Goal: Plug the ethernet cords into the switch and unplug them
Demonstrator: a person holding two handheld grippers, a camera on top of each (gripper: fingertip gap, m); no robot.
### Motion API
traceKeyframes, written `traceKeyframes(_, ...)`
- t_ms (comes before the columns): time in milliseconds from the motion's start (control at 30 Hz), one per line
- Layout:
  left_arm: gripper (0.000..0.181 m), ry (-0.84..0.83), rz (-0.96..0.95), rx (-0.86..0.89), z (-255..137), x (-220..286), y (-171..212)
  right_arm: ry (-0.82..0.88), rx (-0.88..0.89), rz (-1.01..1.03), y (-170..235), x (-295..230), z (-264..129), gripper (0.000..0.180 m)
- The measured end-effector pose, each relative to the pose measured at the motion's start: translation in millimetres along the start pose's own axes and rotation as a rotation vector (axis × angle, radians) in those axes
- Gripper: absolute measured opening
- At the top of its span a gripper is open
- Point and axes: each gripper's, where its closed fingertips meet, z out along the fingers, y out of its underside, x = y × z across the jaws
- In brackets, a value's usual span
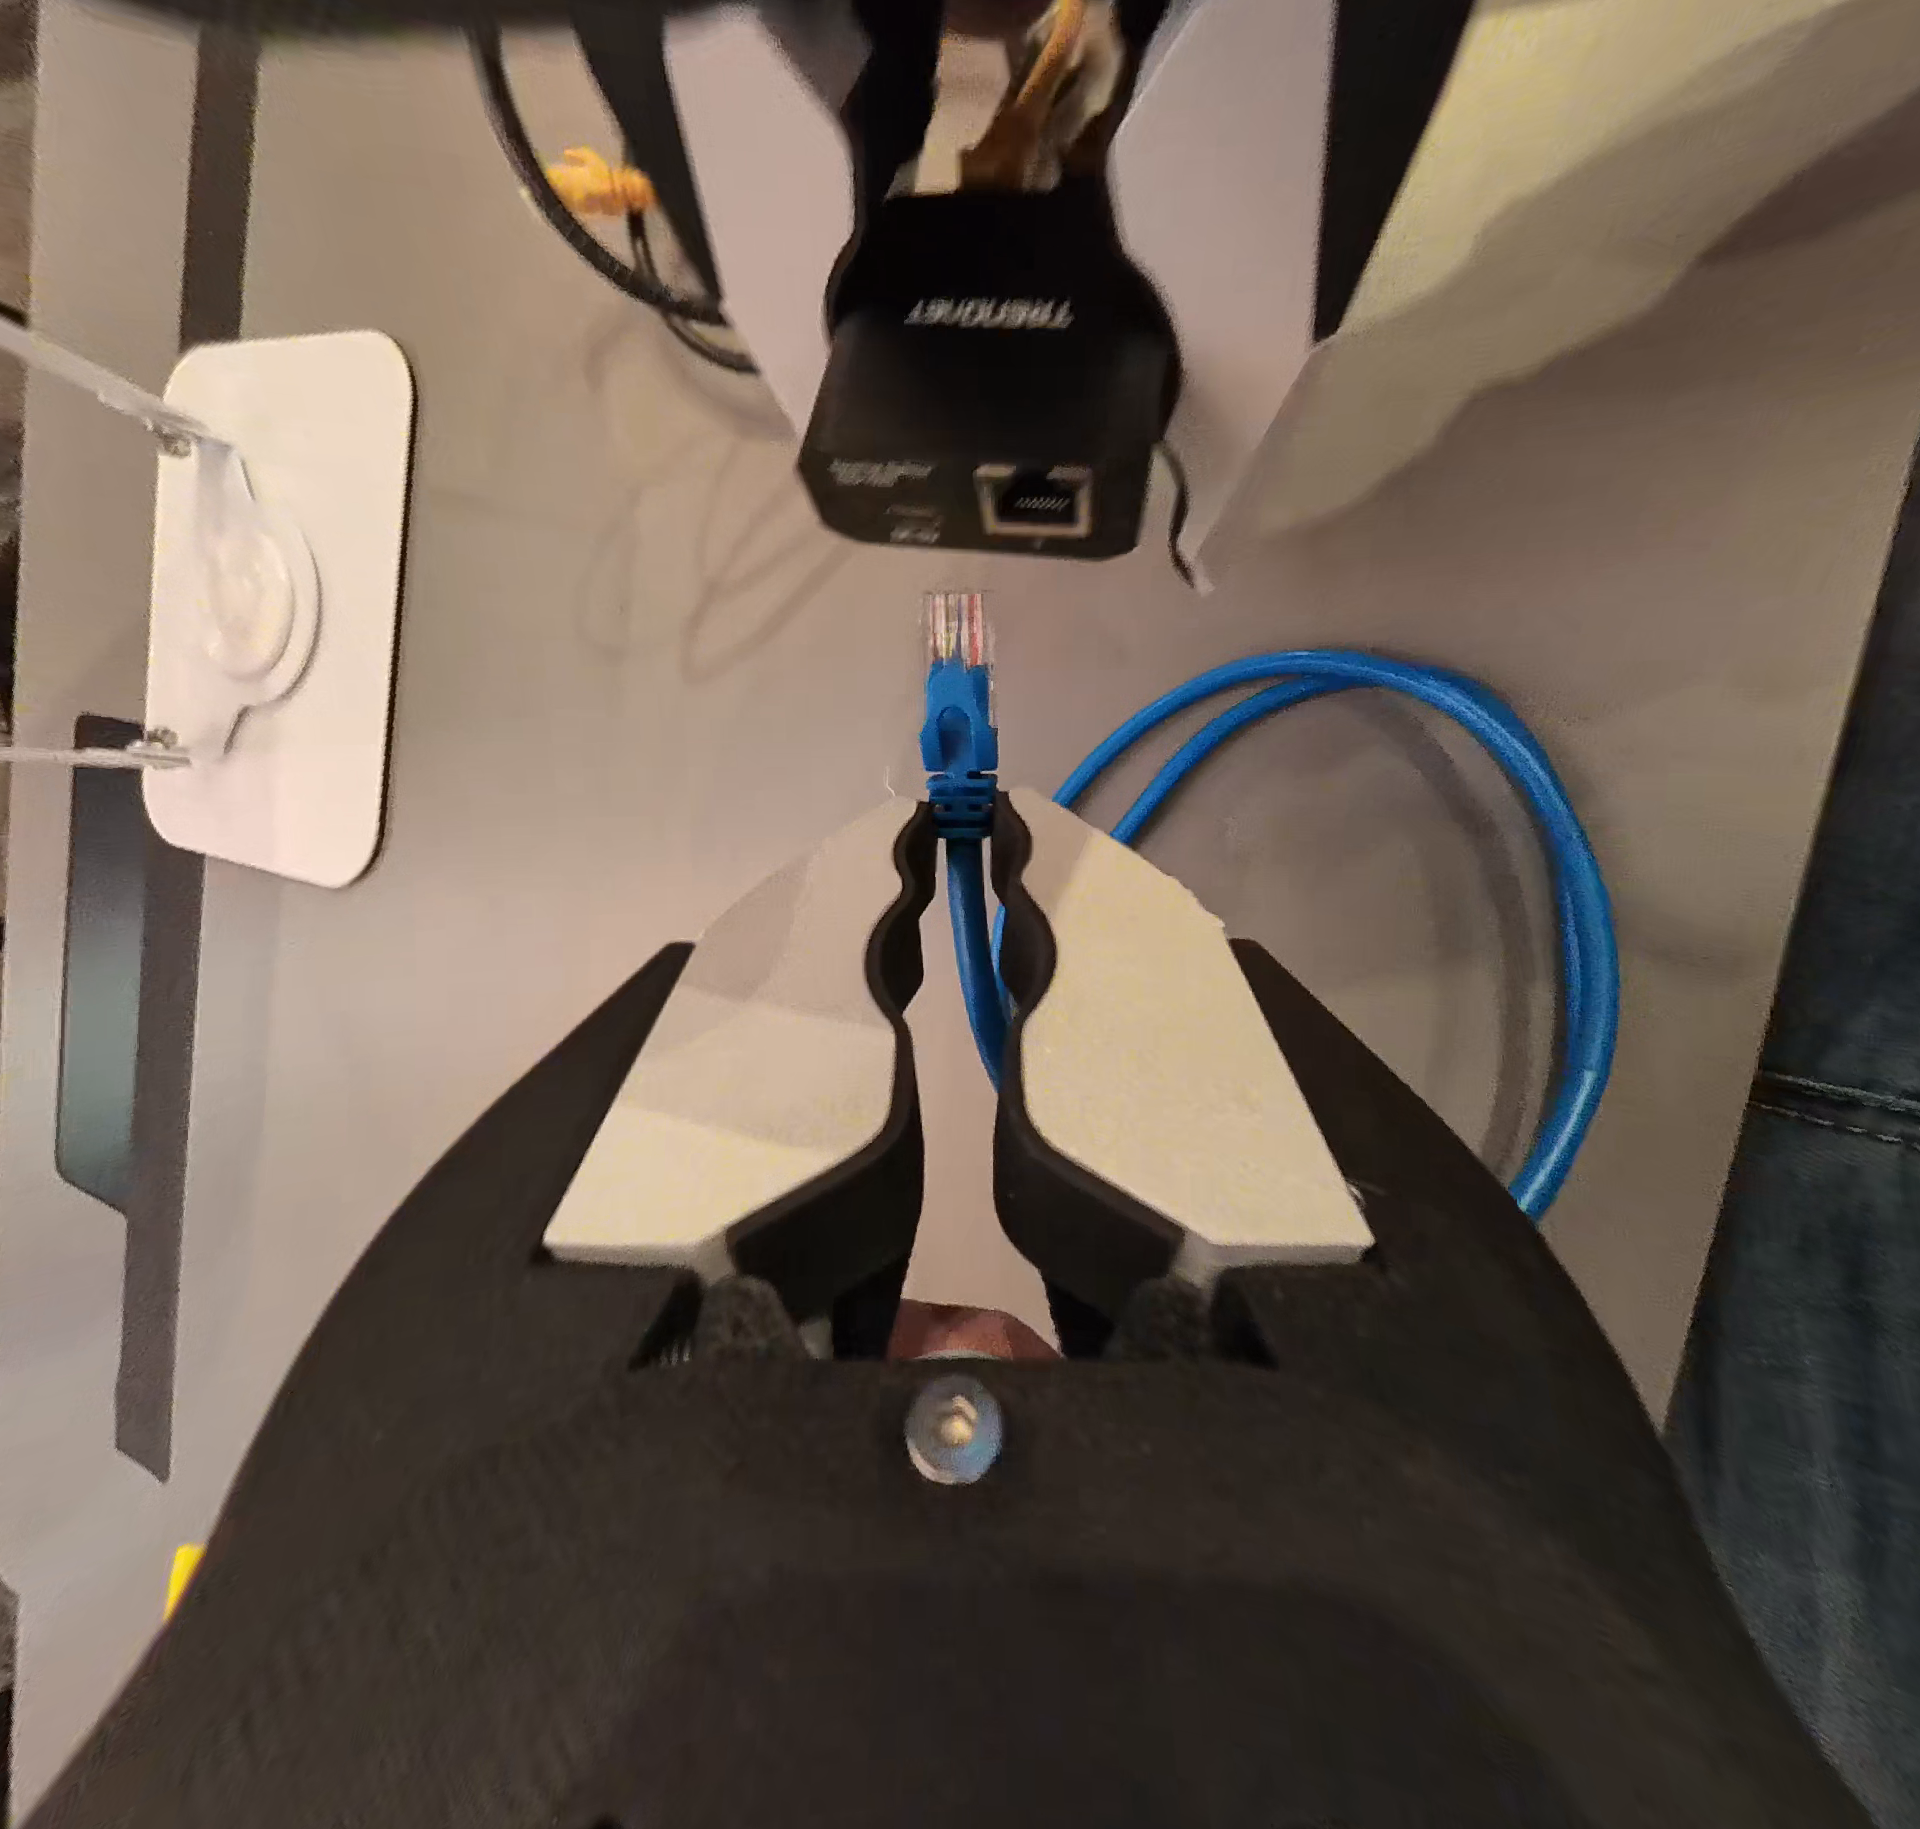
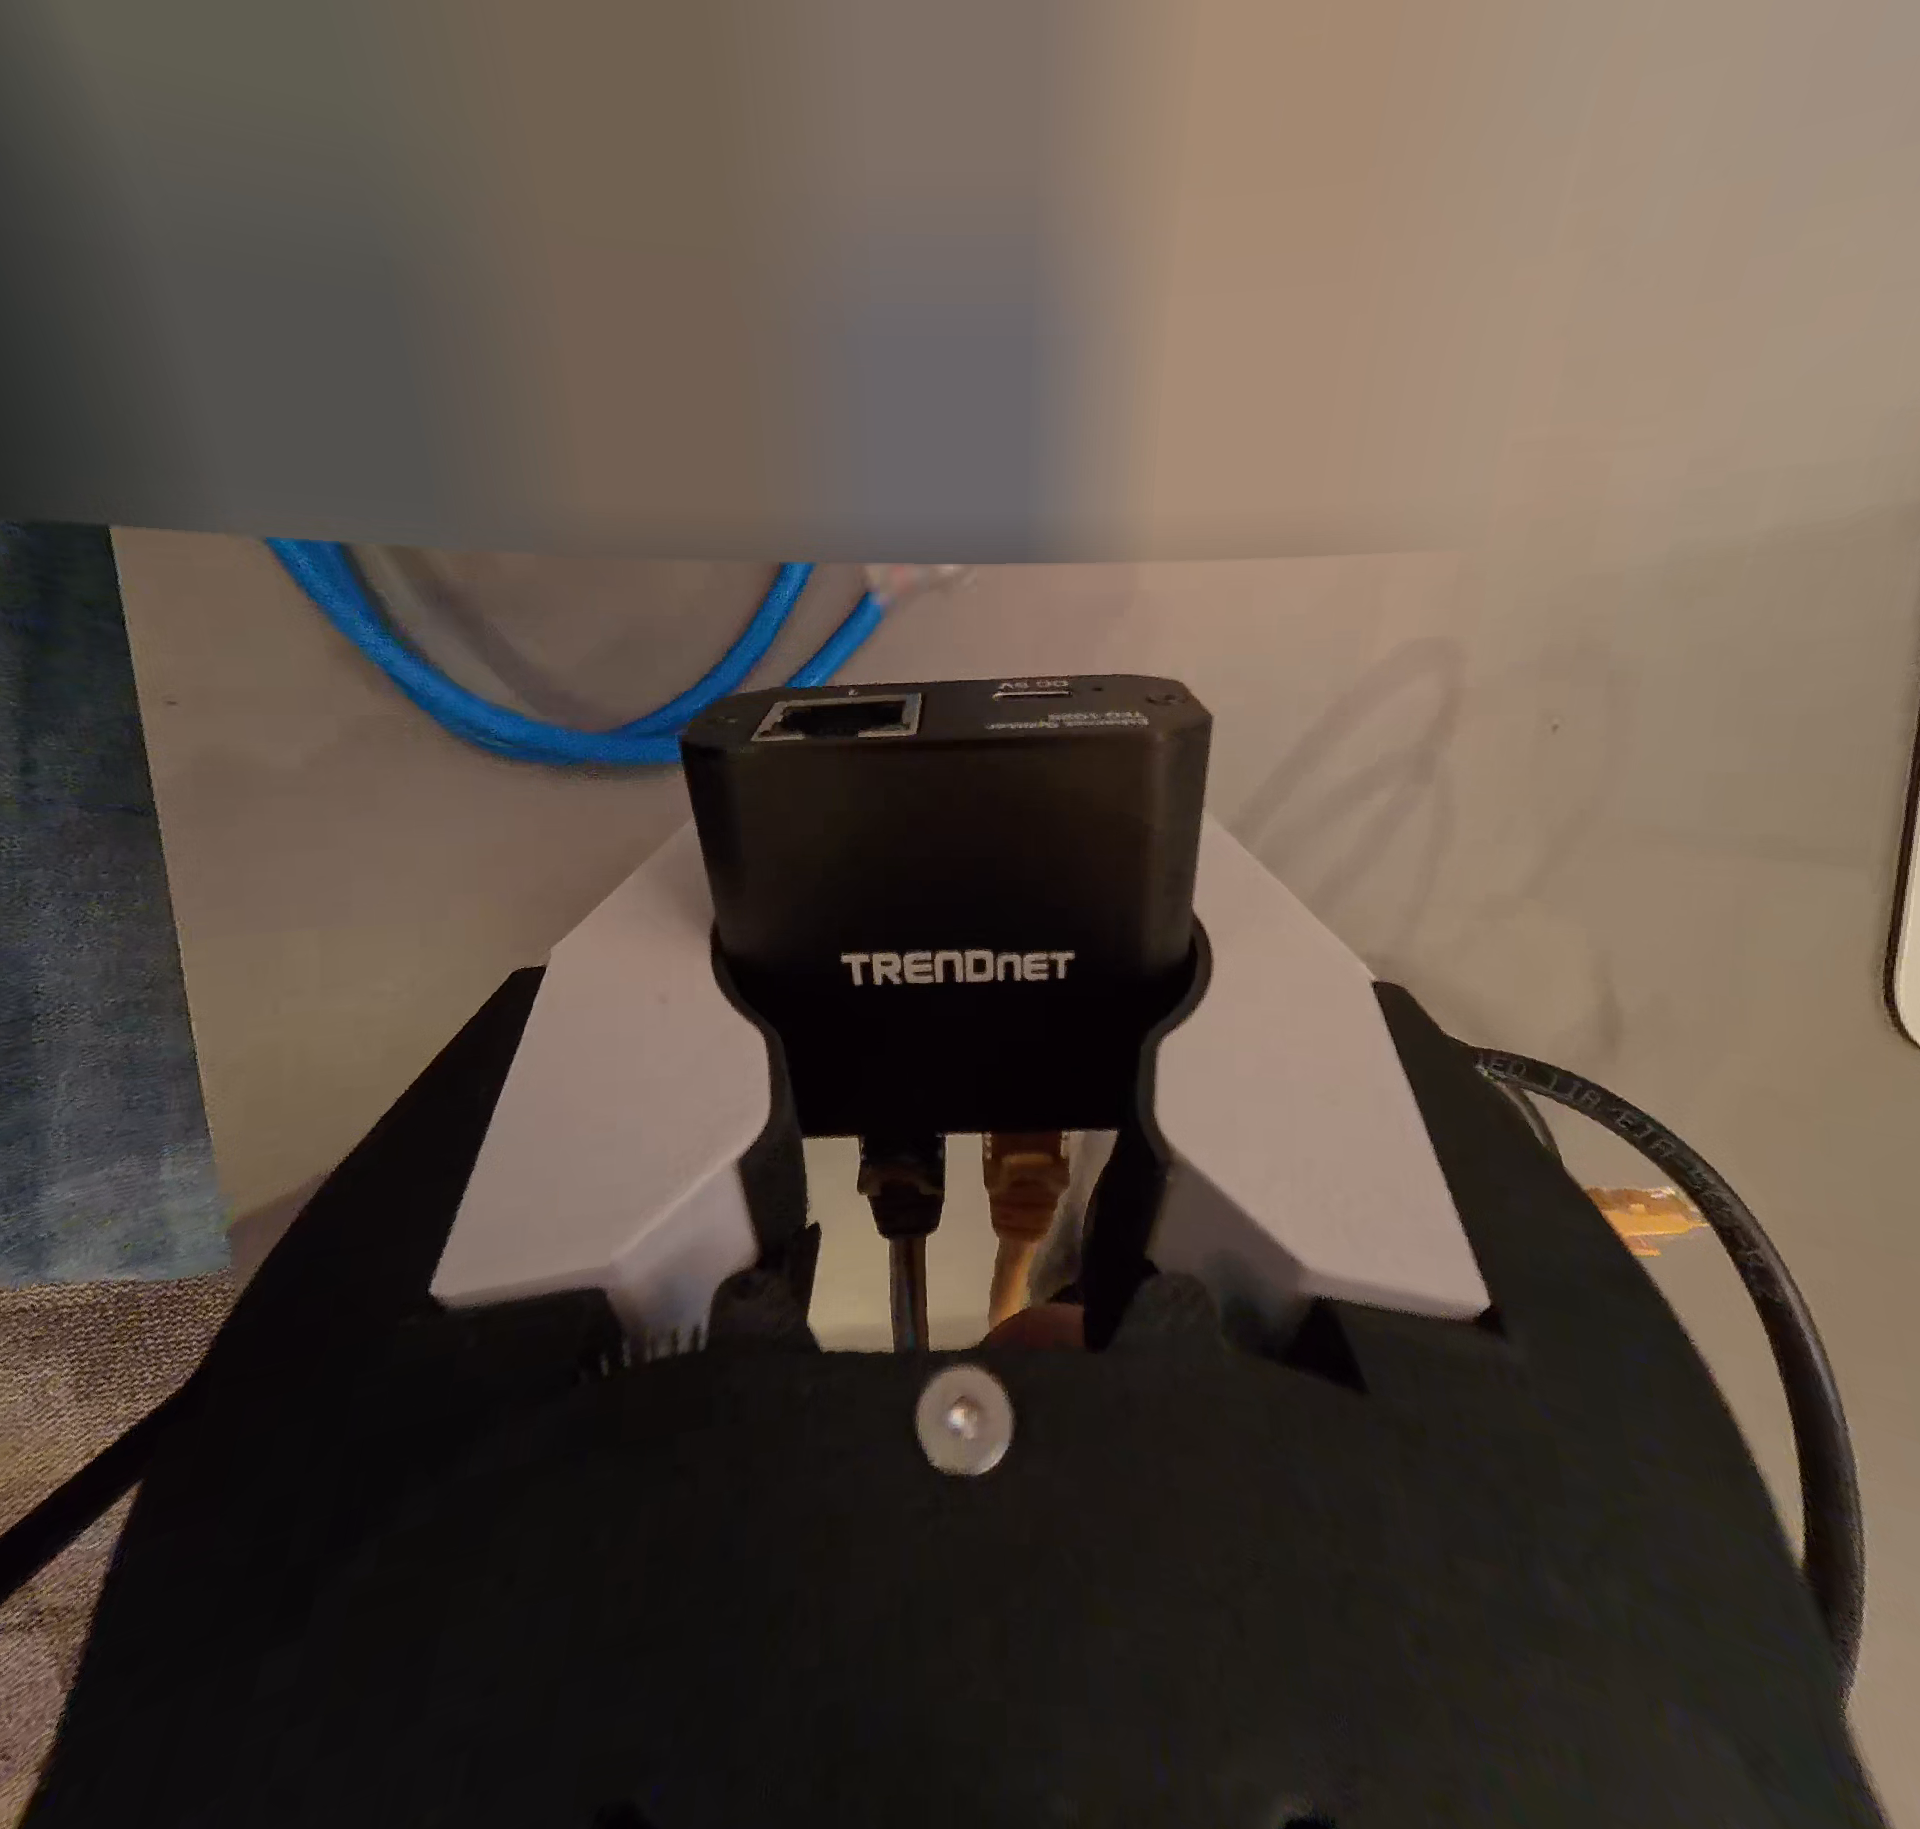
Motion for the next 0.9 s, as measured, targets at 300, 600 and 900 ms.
traceKeyframes(300, 0.010, -0.009, 0.096, -0.069, 6.7, 9.2, -7.0, 0.001, -0.043, 0.002, 5.1, 0.9, 5.9, 0.070)
traceKeyframes(600, 0.010, -0.007, 0.158, -0.182, 10.2, 10.1, -2.6, 0.004, -0.145, 0.002, 15.3, 0.8, 10.8, 0.070)
traceKeyframes(900, 0.009, -0.011, 0.233, -0.264, 14.4, 8.4, 3.8, -0.002, -0.234, 0.017, 21.8, -0.1, 14.5, 0.070)
